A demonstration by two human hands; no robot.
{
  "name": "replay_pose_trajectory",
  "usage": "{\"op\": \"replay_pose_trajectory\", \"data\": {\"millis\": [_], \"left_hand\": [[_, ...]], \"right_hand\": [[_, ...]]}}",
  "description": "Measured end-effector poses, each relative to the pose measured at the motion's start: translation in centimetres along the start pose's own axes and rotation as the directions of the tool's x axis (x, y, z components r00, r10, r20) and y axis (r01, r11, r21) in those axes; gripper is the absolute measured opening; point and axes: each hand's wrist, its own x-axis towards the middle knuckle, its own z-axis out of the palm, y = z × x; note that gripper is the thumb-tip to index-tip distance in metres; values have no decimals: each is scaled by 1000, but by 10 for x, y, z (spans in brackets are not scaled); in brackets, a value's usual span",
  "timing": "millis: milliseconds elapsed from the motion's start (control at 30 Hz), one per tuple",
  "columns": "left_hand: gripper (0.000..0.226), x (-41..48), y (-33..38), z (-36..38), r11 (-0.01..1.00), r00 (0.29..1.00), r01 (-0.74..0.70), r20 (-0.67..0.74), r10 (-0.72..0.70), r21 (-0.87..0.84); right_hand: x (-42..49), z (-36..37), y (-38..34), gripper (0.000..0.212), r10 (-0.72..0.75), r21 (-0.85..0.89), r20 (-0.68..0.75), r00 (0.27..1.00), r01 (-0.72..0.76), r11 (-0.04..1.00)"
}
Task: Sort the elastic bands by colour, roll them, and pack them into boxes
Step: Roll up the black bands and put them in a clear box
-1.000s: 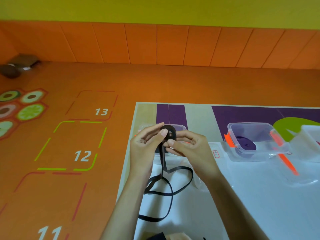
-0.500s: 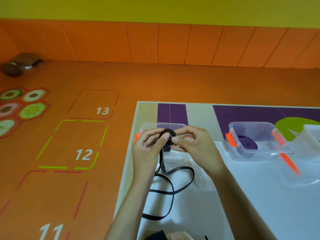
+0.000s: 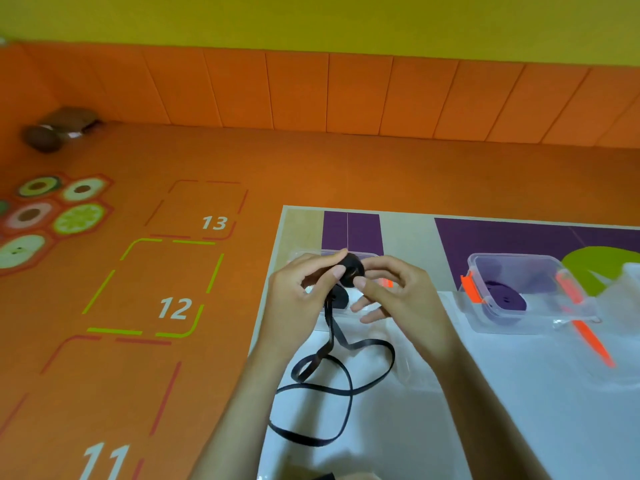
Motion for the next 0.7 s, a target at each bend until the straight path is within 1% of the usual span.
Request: {"op": "replay_pose_trajectory", "data": {"millis": [33,100,133,200,233,300,333,400,433,500,567,600,633,700], "left_hand": [[28,1,1,-3,999,999,-21,32,20,35],[29,3,4,-8,992,991,-86,110,76,91],[27,4,5,-9,986,983,-125,147,108,109],[27,8,7,-9,980,972,-161,193,137,116],[30,9,8,-7,987,976,-133,184,115,89],[32,8,12,-1,997,994,-10,105,17,-72],[28,6,13,2,989,999,21,49,-14,-149],[18,3,10,6,974,999,27,-40,-37,-223],[16,2,7,7,970,998,30,-44,-42,-243],[21,4,6,5,958,998,59,-6,-63,-282],[25,5,6,2,937,993,116,20,-116,-329],[25,6,6,-1,935,990,136,23,-136,-327],[24,6,6,-6,942,990,139,27,-137,-304],[25,7,7,-15,973,994,101,72,-88,-206]], "right_hand": [[1,-6,-3,26,-16,-87,22,1000,18,996],[3,-15,-8,36,-22,-159,52,998,30,987],[3,-18,-10,35,-23,-160,65,998,34,987],[3,-18,-11,22,-40,-109,74,996,48,993],[2,-17,-10,17,-49,-64,60,997,53,997],[0,-14,-9,14,-64,24,10,998,64,998],[-1,-12,-9,13,-72,62,-11,997,73,995],[-3,-7,-7,12,-89,127,-51,995,94,987],[-4,-4,-5,12,-88,159,-74,993,99,982],[-6,3,-1,14,-71,228,-116,991,96,969],[-7,8,0,21,-53,278,-103,993,80,957],[-7,8,-2,23,-45,271,-67,997,62,960],[-6,5,-5,23,-35,226,-22,999,39,973],[-1,-4,-17,19,-20,50,34,999,18,999]]}}
